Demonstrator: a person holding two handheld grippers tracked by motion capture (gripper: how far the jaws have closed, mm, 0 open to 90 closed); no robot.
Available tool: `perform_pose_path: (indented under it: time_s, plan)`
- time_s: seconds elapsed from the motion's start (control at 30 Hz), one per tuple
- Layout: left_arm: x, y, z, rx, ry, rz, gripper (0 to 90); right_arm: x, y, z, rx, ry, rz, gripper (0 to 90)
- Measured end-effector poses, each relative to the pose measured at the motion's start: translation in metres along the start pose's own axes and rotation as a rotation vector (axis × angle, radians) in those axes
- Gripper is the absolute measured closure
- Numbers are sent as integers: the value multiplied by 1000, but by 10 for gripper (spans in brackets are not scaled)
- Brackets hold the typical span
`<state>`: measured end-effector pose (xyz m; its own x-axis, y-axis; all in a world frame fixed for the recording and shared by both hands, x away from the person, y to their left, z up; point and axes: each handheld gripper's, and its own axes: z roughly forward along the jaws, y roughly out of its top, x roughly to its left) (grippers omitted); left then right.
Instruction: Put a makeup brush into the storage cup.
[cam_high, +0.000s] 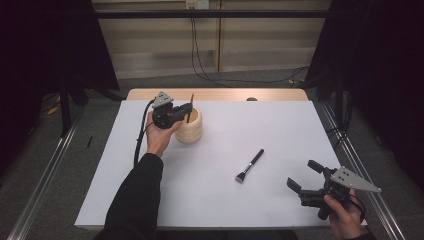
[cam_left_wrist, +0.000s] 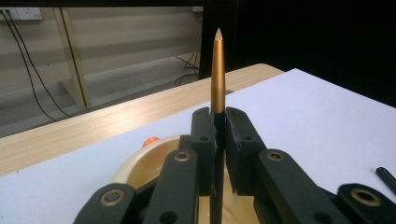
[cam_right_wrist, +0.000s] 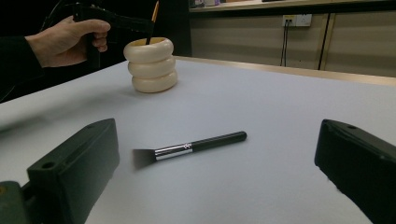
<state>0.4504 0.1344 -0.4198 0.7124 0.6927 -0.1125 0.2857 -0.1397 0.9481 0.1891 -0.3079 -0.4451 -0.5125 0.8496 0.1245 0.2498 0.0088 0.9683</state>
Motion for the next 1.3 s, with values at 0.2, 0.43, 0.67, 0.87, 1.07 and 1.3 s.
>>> perform_pose_path:
  time_s: [0.2, 0.43, 0.67, 0.87, 1.07, 1.3]
  plan:
    - [1, -1, -2, 14, 15, -19, 773, 0, 0, 0, -1, -1, -1, 0]
    - [-1, 1, -3, 7, 32, -12, 615, 0, 0, 0, -2, -1, -1, 0]
    - [-4, 6, -8, -11, 65, -47, 299, 0, 0, 0, 0, 0, -2, 0]
    - [-6, 9, -10, -12, 70, -26, 91, 1, 0, 0, 1, 1, 1, 0]
    - [-8, 11, -13, -24, 44, -30, 24, 0, 0, 0, 1, -6, 1, 0]
    - [-14, 15, -21, 7, 74, -1, 24, 1, 0, -1, -1, -1, 1, 0]
